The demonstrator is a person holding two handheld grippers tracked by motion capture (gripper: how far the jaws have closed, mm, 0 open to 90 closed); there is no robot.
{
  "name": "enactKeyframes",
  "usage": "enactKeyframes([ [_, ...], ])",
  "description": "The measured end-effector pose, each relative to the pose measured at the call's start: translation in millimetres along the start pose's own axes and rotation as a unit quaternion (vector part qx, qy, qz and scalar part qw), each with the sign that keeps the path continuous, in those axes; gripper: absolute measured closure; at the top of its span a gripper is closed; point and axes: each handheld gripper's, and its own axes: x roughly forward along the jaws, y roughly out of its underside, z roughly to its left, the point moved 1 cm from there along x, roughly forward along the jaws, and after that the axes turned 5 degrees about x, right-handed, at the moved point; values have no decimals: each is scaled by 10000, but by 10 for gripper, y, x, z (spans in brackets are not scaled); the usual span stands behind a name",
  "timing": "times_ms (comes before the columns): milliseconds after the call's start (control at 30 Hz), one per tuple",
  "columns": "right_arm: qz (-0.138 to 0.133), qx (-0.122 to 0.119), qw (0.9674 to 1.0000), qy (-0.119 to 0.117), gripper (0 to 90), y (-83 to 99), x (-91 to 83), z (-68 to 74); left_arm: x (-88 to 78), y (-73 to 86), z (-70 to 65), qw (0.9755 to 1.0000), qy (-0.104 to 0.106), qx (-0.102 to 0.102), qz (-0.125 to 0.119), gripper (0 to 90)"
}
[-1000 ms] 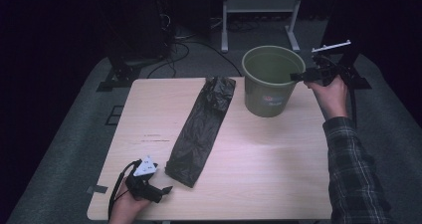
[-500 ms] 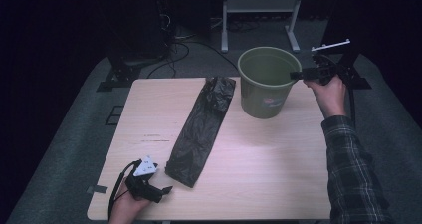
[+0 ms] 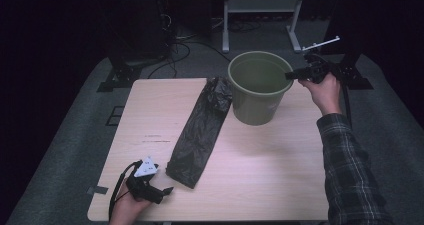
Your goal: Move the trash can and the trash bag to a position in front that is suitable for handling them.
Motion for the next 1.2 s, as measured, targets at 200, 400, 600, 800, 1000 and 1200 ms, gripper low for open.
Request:
enactKeyframes([
  [200,100,-100,9999,-80,634,-56,55,106,1,0,-1,10000,4,-8,-4,0],
  [400,206,-265,9993,-191,717,-99,99,207,1,0,-1,10000,4,-7,-3,0],
  [600,338,-532,9973,-387,801,-127,137,338,0,1,-5,10000,5,-7,-8,0],
  [800,419,-813,9949,-413,807,-94,111,424,-2,2,-6,10000,11,4,9,0],
  [1000,444,-924,9934,-519,808,-17,43,468,-2,2,-9,10000,5,-8,-1,0],
  [1200,471,-1058,9912,-640,808,99,-52,572,-2,1,-7,10000,-3,4,1,0],
])
